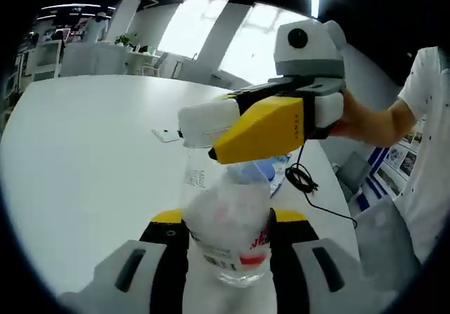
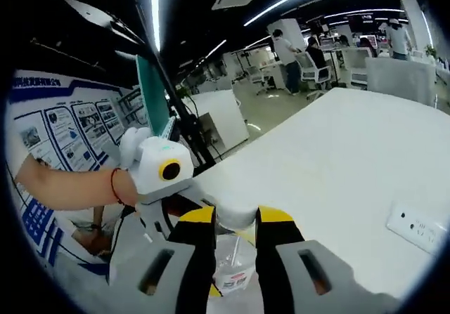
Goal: Arrange the tabletop items into an orderly group along one side of the table until the central work area is clear of visible clutter.
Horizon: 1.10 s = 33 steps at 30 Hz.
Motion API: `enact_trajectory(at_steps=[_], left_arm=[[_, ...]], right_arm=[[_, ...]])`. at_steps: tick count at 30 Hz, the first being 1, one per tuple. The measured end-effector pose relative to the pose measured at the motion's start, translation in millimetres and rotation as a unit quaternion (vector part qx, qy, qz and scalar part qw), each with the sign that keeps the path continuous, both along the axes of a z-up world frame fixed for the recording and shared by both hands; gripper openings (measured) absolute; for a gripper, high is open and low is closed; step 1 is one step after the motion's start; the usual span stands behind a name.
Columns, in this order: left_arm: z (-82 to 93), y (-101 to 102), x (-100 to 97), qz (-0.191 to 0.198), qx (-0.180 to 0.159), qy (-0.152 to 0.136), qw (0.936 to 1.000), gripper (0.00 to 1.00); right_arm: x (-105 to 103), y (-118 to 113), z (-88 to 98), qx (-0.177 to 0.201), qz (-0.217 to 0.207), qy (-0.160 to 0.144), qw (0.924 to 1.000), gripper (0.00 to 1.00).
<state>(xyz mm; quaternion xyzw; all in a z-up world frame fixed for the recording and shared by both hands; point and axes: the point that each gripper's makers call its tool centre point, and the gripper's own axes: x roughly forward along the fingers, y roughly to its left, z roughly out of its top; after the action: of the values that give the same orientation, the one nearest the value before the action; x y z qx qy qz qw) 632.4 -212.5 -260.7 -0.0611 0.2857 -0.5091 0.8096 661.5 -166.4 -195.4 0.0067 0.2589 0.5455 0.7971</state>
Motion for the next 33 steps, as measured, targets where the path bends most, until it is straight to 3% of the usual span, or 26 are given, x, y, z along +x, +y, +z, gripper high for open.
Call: enact_trajectory(at_steps=[3, 7, 10, 12, 17, 24, 33], left_arm=[[2.1, 0.8, 0.5, -0.005, 0.011, -0.018, 0.9998, 0.43], [9.4, 1.9, 2.2, -0.015, 0.025, -0.055, 0.9981, 0.42], [12.8, 1.5, 3.7, -0.018, 0.034, -0.078, 0.9962, 0.42], [15.3, 1.3, 4.8, -0.018, 0.042, -0.093, 0.9946, 0.42], [17.0, -1.2, 5.7, -0.022, 0.059, -0.116, 0.9912, 0.41], [13.5, -4.5, 4.5, -0.032, 0.072, -0.125, 0.989, 0.4], [13.5, -9.6, 4.3, -0.036, 0.07, -0.126, 0.9889, 0.4]], right_arm=[[-6.6, -1.5, 4.0, 0.001, -0.005, -0.017, 0.9998, 0.18], [-11.9, -2.9, 14.8, 0.008, -0.006, -0.078, 0.9969, 0.18], [-16.1, -4.9, 17.9, 0.003, -0.008, -0.098, 0.9951, 0.18], [-19.2, -4.2, 22.9, -0.004, 0.002, -0.141, 0.99, 0.19], [-28.6, -5.3, 24.6, -0.031, 0.024, -0.214, 0.976, 0.19], [-33.1, -12.0, 19.7, -0.046, 0.029, -0.239, 0.9695, 0.19], [-30.3, -20.9, 18.6, -0.047, 0.019, -0.235, 0.9707, 0.19]])
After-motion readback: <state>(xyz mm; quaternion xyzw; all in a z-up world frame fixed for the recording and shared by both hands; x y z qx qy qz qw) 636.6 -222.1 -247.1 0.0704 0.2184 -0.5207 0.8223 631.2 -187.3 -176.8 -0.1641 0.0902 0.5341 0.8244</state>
